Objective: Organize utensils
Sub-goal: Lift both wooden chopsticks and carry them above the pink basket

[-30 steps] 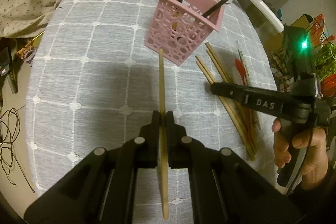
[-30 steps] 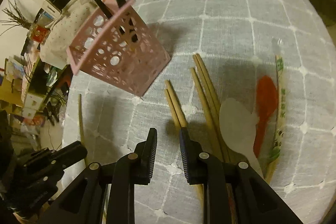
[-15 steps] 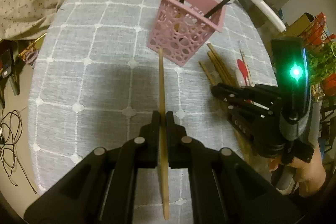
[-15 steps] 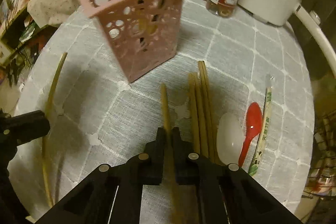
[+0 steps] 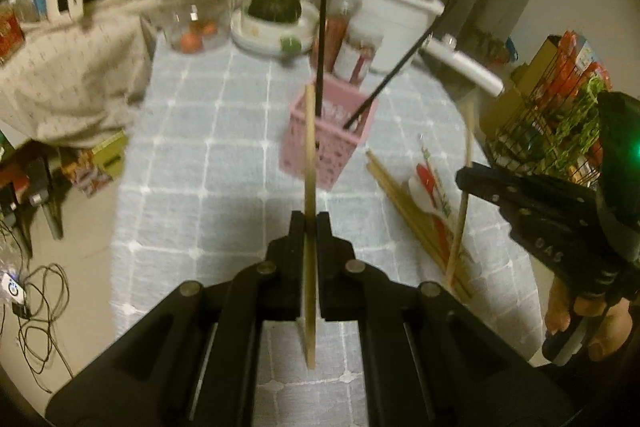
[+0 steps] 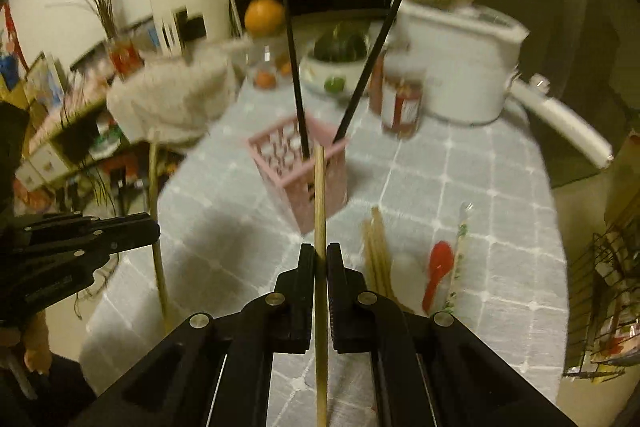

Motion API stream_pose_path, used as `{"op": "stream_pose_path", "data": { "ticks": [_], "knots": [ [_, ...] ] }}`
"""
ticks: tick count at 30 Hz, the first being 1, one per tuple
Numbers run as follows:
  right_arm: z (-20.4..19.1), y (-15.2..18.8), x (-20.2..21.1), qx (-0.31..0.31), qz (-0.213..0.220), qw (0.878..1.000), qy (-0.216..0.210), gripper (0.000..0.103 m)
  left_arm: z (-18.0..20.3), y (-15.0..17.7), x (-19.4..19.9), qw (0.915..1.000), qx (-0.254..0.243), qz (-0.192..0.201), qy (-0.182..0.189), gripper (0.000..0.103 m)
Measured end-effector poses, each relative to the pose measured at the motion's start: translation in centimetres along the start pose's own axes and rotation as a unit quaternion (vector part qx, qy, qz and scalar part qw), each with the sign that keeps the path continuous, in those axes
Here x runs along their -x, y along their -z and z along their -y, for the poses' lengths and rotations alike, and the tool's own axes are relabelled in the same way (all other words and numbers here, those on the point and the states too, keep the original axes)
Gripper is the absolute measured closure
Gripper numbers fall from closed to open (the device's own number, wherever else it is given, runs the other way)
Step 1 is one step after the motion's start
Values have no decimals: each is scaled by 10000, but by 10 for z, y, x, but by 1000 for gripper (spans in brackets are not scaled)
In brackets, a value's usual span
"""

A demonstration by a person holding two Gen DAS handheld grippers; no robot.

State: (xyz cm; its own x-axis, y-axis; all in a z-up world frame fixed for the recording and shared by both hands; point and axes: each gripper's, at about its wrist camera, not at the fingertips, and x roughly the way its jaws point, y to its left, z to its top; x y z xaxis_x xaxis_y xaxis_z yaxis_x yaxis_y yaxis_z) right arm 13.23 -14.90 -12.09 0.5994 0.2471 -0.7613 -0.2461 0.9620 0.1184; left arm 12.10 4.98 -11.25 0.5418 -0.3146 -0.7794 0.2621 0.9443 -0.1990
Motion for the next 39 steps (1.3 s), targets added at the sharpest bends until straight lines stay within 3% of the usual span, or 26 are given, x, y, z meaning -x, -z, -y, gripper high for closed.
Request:
{"op": "stream_pose_path", "data": {
  "ticks": [7, 12, 18, 30, 34, 39],
  "knots": [
    [-5, -18, 45, -150, 780, 9968, -69, 97, 7, -16, 38, 9961, -153, 845, -176, 97],
    [-13, -40, 59, -89, 1116, 9937, -82, 97, 6, -37, 58, 9889, -115, 1459, -263, 97],
    [-21, -63, 72, 33, 1359, 9907, -66, 97, 8, -60, 73, 9810, -74, 1919, -281, 97],
    [-12, -92, 91, -233, 1904, 9814, -61, 97, 20, -91, 61, 9786, -65, 2059, 27, 98],
    [-7, -100, 84, -411, 2036, 9781, -110, 97, 28, -102, 43, 9806, -274, 1941, -8, 98],
    [-1, -106, 53, -554, 1883, 9804, -146, 97, 32, -111, 13, 9858, -556, 1579, -147, 97]
  ]
}}
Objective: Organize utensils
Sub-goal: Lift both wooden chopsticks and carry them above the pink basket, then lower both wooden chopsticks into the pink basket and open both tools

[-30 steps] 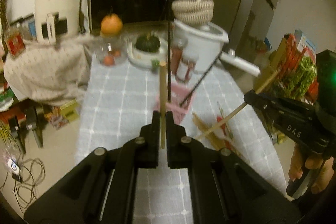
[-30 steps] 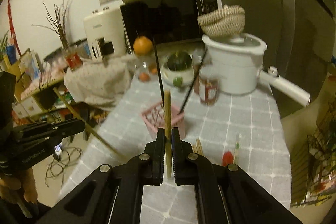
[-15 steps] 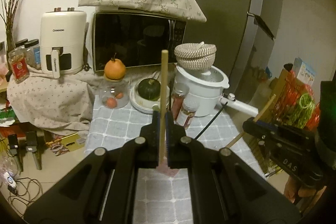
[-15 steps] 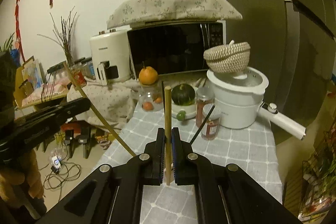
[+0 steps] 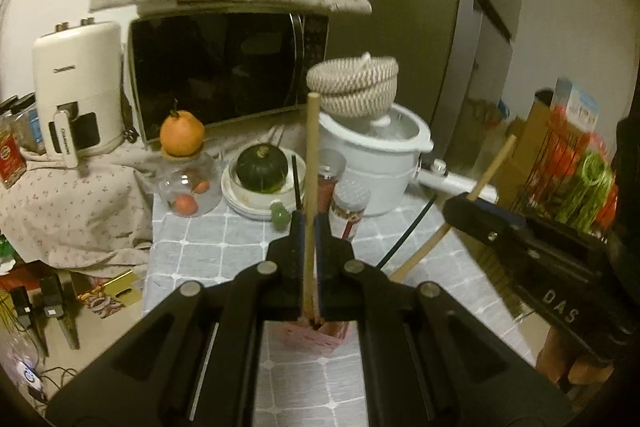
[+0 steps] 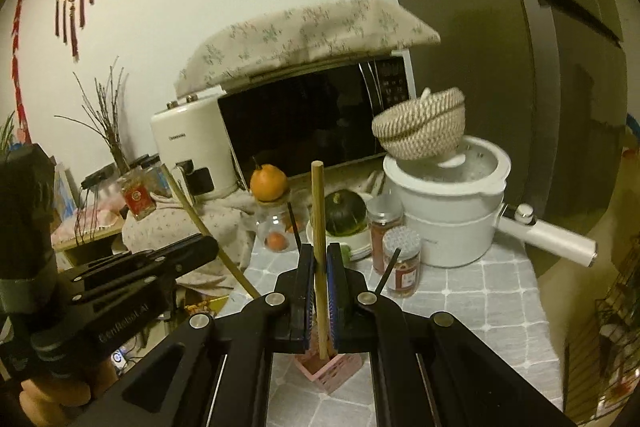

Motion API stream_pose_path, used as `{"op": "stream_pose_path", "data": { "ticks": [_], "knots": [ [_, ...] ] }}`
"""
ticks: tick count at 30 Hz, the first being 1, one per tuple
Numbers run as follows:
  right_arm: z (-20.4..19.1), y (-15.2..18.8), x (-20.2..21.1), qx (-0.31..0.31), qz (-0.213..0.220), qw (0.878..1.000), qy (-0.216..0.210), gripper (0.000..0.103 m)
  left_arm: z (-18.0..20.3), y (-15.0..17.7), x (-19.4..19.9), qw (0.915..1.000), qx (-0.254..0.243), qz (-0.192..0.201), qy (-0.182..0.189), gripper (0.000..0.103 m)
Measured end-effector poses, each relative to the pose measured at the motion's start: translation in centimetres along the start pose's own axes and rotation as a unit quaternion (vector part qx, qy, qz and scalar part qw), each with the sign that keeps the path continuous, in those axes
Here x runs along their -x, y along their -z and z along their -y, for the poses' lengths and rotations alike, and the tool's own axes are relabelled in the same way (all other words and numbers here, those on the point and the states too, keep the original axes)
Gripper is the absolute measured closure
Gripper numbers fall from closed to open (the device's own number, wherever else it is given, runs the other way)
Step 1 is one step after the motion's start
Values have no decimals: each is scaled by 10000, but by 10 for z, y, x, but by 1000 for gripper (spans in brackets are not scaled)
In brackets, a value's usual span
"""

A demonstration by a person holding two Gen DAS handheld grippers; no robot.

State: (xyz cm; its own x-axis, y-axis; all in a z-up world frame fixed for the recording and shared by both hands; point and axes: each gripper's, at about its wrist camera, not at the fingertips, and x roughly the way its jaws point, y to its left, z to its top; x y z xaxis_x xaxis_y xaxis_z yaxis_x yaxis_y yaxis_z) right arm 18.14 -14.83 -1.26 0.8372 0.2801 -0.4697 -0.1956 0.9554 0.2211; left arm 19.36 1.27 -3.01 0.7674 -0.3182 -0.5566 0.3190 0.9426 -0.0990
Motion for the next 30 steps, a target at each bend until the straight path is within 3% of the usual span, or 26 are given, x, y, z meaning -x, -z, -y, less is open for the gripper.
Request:
{"op": "stream_pose_path", "data": {
  "ticks": [11, 18, 30],
  "knots": [
    [21, 26, -59, -373, -607, 9974, 96, 97, 4, 4, -49, 9968, -323, -728, 56, 97],
    [27, 34, -73, -453, -804, 9957, 113, 97, 3, 9, -70, 9944, -307, -1011, 74, 97],
    [31, 34, -75, -573, -927, 9940, 81, 94, -4, 8, -78, 9951, 128, -951, 241, 97]
  ]
}}
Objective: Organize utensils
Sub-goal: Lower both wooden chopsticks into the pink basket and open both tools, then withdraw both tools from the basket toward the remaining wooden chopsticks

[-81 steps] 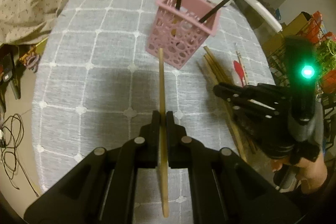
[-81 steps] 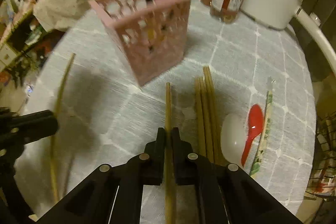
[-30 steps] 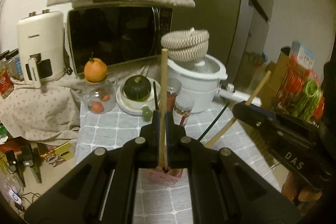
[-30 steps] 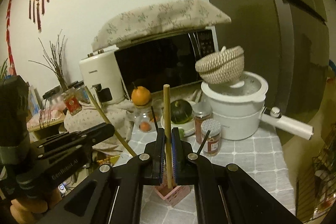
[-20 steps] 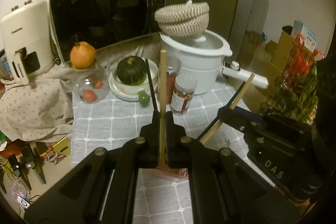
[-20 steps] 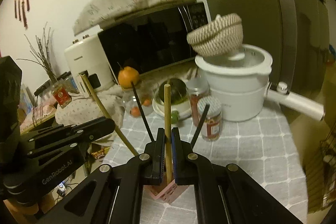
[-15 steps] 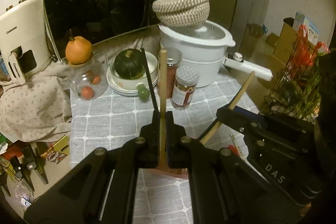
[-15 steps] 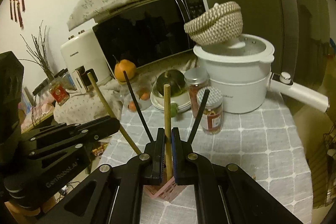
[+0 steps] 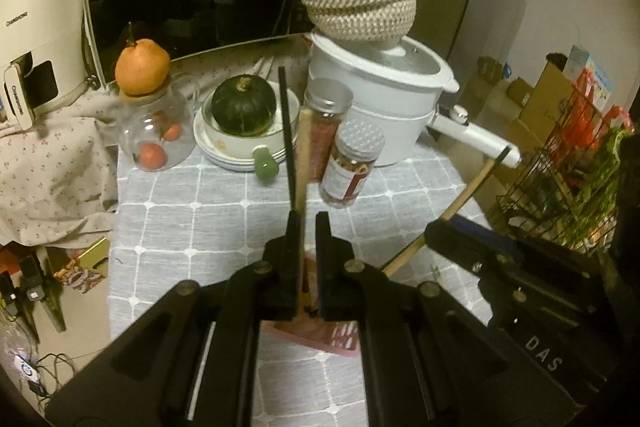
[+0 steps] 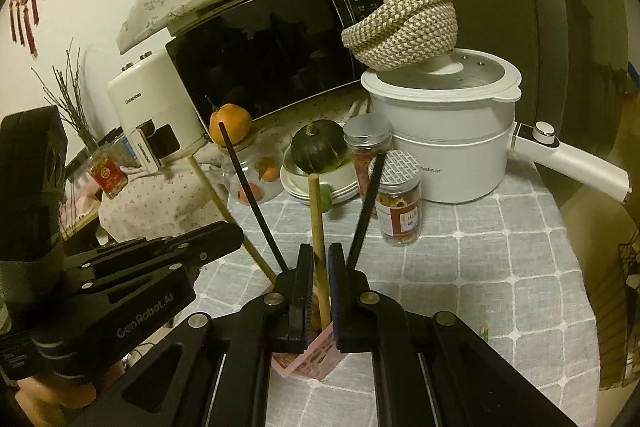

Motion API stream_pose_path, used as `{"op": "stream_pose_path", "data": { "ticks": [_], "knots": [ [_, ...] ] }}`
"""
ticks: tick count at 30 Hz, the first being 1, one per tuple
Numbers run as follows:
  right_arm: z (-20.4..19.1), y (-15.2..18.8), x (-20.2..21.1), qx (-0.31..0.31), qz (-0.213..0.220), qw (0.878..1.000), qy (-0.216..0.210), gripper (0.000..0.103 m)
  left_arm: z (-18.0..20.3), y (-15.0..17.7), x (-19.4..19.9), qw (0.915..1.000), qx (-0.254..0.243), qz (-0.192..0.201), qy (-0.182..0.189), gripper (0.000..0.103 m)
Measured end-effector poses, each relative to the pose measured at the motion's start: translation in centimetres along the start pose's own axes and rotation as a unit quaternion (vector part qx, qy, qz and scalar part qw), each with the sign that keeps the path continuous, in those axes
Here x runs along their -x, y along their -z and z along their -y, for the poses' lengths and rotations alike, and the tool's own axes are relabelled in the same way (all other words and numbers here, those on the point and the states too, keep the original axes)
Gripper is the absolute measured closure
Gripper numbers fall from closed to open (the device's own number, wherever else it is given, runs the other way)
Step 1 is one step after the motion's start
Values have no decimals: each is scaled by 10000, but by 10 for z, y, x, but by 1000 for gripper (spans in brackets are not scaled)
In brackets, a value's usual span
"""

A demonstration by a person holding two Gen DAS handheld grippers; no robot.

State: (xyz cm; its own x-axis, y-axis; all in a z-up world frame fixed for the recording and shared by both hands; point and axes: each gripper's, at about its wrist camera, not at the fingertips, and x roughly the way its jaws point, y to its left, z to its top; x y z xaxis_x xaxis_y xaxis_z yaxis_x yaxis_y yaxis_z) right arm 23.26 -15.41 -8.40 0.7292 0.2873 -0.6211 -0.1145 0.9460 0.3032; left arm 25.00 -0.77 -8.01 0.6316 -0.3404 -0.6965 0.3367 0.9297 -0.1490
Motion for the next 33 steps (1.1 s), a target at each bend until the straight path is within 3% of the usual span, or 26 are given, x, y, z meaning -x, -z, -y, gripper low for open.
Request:
{"op": "stream_pose_path", "data": {
  "ticks": [5, 10, 12, 14, 16, 22, 26, 33],
  "knots": [
    [-2, -2, 14, 3, 103, 9999, -58, 83, 2, -2, 10, 9999, 42, 119, 72, 88],
    [-6, -6, 40, 77, 246, 9997, -57, 80, 3, 2, 27, 9996, 117, 199, 147, 81],
    [-6, -7, 52, 143, 311, 9994, 10, 75, 4, 6, 36, 9995, 138, 238, 158, 71],
    [-5, -6, 63, 191, 364, 9991, 85, 61, 3, 11, 43, 9995, 153, 245, 154, 66],
    [-1, -4, 76, 237, 427, 9987, 168, 56, 3, 17, 49, 9994, 194, 224, 165, 62],
    [13, 6, 98, 232, 375, 9983, 394, 40, 4, 39, 63, 9993, 350, 149, -15, 33],
    [27, 17, 106, 99, 297, 9982, 515, 28, 11, 52, 66, 9992, 368, -1, -178, 18],
    [45, 37, 107, 23, 9, 9970, 778, 21, 27, 79, 51, 9958, 591, -657, -235, 16]
  ]
}}
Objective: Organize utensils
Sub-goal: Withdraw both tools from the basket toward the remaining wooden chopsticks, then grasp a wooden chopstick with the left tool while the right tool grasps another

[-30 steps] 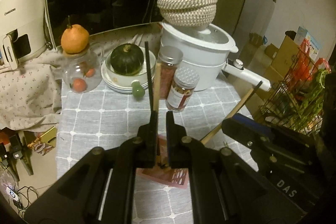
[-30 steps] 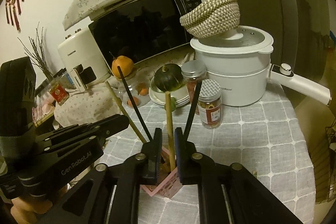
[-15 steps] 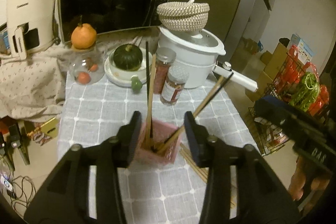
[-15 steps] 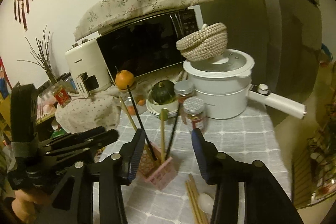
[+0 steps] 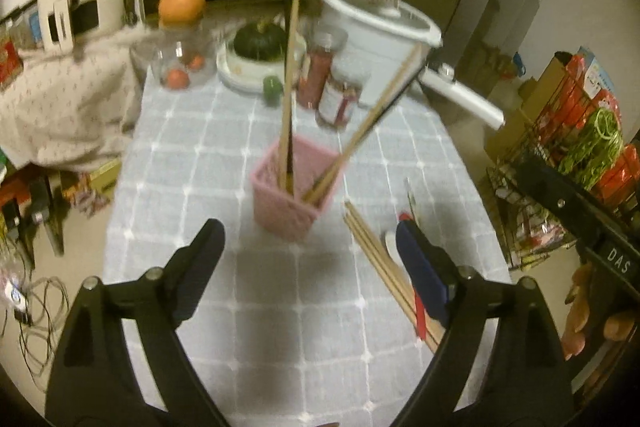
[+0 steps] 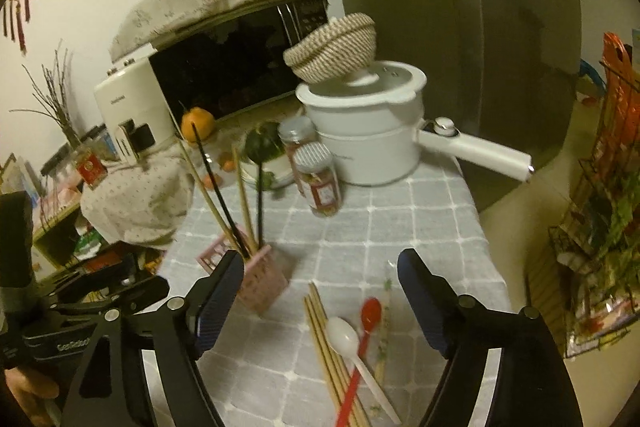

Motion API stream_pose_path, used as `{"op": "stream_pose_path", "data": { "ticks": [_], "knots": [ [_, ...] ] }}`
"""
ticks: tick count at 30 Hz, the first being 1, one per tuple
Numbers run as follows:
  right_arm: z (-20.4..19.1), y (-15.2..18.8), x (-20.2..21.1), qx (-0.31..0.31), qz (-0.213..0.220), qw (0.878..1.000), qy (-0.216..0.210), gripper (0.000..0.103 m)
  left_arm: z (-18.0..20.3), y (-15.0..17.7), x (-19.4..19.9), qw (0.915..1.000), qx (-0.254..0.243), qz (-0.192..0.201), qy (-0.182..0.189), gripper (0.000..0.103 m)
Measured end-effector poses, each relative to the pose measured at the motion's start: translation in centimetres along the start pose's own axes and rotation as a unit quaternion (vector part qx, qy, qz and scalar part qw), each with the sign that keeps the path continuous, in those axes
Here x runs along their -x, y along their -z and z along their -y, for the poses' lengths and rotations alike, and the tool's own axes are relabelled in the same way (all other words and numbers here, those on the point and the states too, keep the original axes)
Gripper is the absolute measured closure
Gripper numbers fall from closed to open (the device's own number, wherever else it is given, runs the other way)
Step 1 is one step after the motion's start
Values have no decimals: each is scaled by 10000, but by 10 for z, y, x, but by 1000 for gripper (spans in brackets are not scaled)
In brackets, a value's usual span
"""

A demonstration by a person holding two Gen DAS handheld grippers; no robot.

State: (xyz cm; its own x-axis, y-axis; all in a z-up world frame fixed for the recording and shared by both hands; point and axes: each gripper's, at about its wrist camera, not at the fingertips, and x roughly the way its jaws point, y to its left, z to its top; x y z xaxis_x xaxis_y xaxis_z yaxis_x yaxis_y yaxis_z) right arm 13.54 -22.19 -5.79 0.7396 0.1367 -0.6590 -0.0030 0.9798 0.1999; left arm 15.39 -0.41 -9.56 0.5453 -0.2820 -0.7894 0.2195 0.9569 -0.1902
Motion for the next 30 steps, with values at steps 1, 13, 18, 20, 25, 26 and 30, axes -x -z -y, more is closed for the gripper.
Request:
{"op": "stream_pose_path", "data": {
  "ticks": [1, 13, 18, 20, 25, 26, 30],
  "knots": [
    [2, 2, -1, 2, -31, 10000, 15, 20, 2, 4, -4, 9999, 33, -102, 4, 16],
    [30, 36, -32, 166, -825, 9961, 253, 18, 28, 44, -65, 9937, 436, -1021, -142, 16],
    [49, 46, -43, 58, -1119, 9930, 383, 18, 32, 59, -94, 9864, 941, -1339, 119, 46],
    [57, 48, -46, -58, -1187, 9921, 404, 18, 33, 63, -104, 9822, 1143, -1455, 334, 63],
    [72, 49, -49, -272, -1253, 9907, 459, 18, 42, 64, -116, 9777, 1317, -1524, 597, 85],
    [73, 49, -49, -281, -1255, 9906, 476, 18, 44, 63, -118, 9781, 1290, -1522, 595, 86],
    [78, 48, -48, -332, -1262, 9902, 506, 18, 54, 60, -125, 9782, 1229, -1571, 583, 90]
  ]
}}
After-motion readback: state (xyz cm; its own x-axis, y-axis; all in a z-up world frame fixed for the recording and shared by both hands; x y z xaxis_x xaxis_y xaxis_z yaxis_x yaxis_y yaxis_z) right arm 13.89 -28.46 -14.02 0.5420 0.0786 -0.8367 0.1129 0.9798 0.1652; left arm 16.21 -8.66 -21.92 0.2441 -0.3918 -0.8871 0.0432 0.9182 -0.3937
